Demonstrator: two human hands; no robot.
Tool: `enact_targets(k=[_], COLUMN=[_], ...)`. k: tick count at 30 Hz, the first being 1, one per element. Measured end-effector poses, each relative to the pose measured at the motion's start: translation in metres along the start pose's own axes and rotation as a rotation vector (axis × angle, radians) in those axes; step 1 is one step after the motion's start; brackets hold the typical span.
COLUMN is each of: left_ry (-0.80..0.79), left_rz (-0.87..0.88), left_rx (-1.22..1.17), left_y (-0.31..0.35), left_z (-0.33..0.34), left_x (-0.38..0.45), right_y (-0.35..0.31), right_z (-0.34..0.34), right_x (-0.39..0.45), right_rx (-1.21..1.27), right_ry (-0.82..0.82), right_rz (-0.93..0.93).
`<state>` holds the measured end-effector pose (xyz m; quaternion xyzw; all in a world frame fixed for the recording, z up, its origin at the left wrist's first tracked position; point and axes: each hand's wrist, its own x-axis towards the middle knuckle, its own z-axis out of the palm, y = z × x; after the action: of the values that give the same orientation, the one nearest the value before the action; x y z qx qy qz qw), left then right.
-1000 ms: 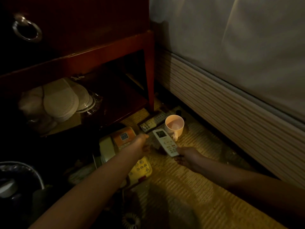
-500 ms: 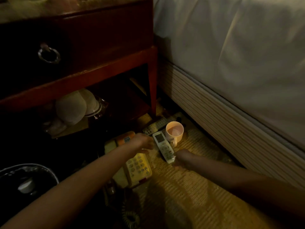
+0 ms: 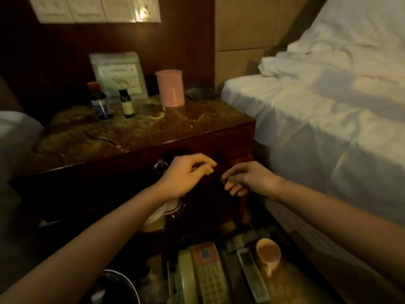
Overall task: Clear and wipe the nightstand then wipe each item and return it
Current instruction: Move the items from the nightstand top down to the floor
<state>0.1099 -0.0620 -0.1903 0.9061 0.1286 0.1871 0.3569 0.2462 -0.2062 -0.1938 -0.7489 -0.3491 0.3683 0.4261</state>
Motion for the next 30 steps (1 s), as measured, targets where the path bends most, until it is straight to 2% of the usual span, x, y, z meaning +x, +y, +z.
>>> enact_targets(k=[3, 6, 10, 13, 17, 20, 24, 30], left_ry=[0.25, 0.408, 0.459, 0.464, 0.549, 0.504, 0.403, 0.368], left_rz=[0.264, 0.317, 0.137, -0.024, -0.191, -0.311, -0.42, -0.514], left_rx=[0.139, 0.308, 0.439, 0.449, 0.543, 0.597, 0.574, 0.509], left_y=[0.008, 0.0, -0.018, -0.032, -0.05, -0.058, -0.067, -0.085], left_z=[-0.05, -0.095, -0.139, -0.165, -0.192, -0.203, -0.21, -0.208], left_x=[0.007, 0.02, 0.049, 0.067, 0.085, 0.097, 0.115, 0.126], right_y=[-0.053, -0.096, -0.145, -0.178, -0.213, -0.225, -0.219, -0.205], right_z=[-0.009, -0.014, -0.015, -0.01, -0.003, -0.002, 0.004, 0.016], right_x=[0.012, 0.031, 0.076, 0.117, 0.175, 0.215, 0.238, 0.233], right_rx=[-0.061, -0.127, -0.245, -0.47, -0.638, -0.724, -0.668, -0.547], right_ry=[0.041, 0.072, 0.166, 0.253, 0.386, 0.468, 0.502, 0.643], right_rz=[-0.131, -0.216, -0.276, -0.338, -0.417, -0.357, -0.275, -0.382])
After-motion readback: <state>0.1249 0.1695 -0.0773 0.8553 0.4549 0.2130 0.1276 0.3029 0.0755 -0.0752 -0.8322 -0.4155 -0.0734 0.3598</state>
